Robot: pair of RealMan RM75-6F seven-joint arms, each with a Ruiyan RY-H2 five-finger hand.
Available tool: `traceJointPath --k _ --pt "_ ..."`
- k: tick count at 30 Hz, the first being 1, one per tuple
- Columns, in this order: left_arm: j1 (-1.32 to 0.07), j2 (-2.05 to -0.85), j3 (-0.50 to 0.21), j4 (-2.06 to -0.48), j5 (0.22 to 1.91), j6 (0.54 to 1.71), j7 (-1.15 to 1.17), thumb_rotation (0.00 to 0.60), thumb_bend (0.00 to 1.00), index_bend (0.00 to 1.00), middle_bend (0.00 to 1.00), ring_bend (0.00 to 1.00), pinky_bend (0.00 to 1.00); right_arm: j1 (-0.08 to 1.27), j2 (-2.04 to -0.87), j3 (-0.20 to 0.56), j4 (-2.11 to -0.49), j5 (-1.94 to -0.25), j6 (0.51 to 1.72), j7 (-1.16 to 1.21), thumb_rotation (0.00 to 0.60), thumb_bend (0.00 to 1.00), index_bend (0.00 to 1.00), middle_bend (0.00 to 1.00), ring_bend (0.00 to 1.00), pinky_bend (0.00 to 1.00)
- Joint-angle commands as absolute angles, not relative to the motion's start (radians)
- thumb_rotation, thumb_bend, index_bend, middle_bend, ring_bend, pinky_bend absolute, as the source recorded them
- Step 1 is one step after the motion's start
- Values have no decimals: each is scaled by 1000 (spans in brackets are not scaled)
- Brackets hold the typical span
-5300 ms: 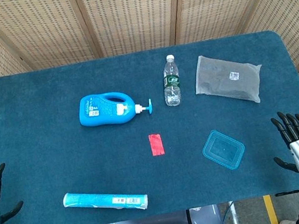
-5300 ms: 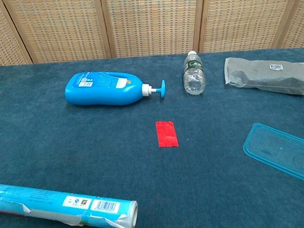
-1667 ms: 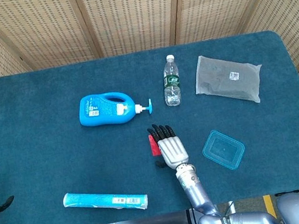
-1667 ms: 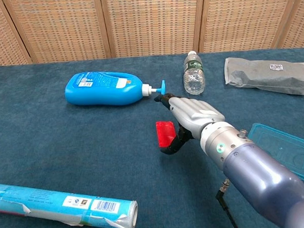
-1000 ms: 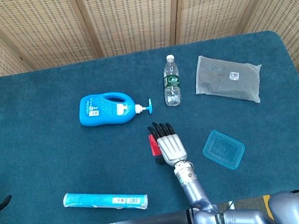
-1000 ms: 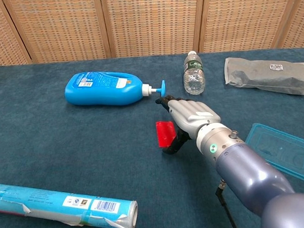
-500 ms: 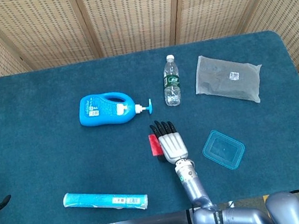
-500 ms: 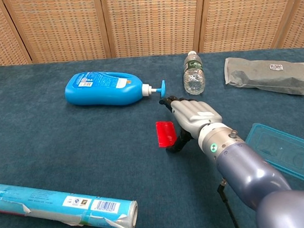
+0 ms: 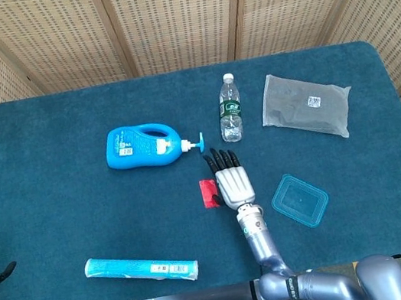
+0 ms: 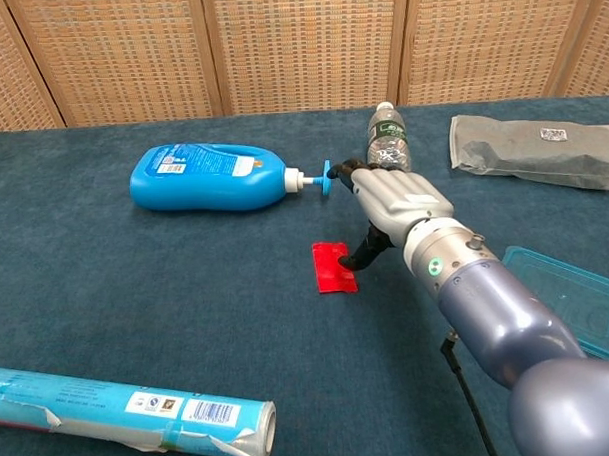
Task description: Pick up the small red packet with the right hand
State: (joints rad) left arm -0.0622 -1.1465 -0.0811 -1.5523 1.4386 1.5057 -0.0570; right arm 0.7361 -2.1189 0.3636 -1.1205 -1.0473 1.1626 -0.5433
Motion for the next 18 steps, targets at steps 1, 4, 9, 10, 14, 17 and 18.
traceJointPath --k 1,4,9,10,14,17,18 --pt "-62 -1146 -81 -1553 1440 1507 -57 600 144 0 0 0 0 731 -2111 360 -1133 -1059 1174 -535 600 383 184 0 0 0" --pt "-61 -1146 -80 -1555 1442 1509 -57 600 144 0 0 0 0 726 -2105 355 -1143 -1072 1186 -528 600 383 189 0 0 0" --pt "-61 -1145 -79 -1557 1446 1512 -55 600 144 0 0 0 0 705 -2085 338 -1181 -1074 1197 -532 600 383 174 0 0 0" --pt "-61 -1145 -79 -1558 1446 1512 -55 600 144 0 0 0 0 699 -2082 335 -1189 -1070 1198 -536 600 382 167 0 0 0" --pt "-60 -1144 -78 -1561 1450 1515 -54 600 143 0 0 0 0 674 -2068 308 -1239 -1057 1201 -552 600 380 146 0 0 0" --pt "-58 -1142 -77 -1565 1455 1521 -54 600 144 0 0 0 0 662 -2071 282 -1260 -1058 1205 -567 600 381 144 0 0 0" --pt "-57 -1141 -77 -1566 1456 1524 -56 600 144 0 0 0 0 658 -2076 273 -1261 -1058 1203 -570 600 380 144 0 0 0"
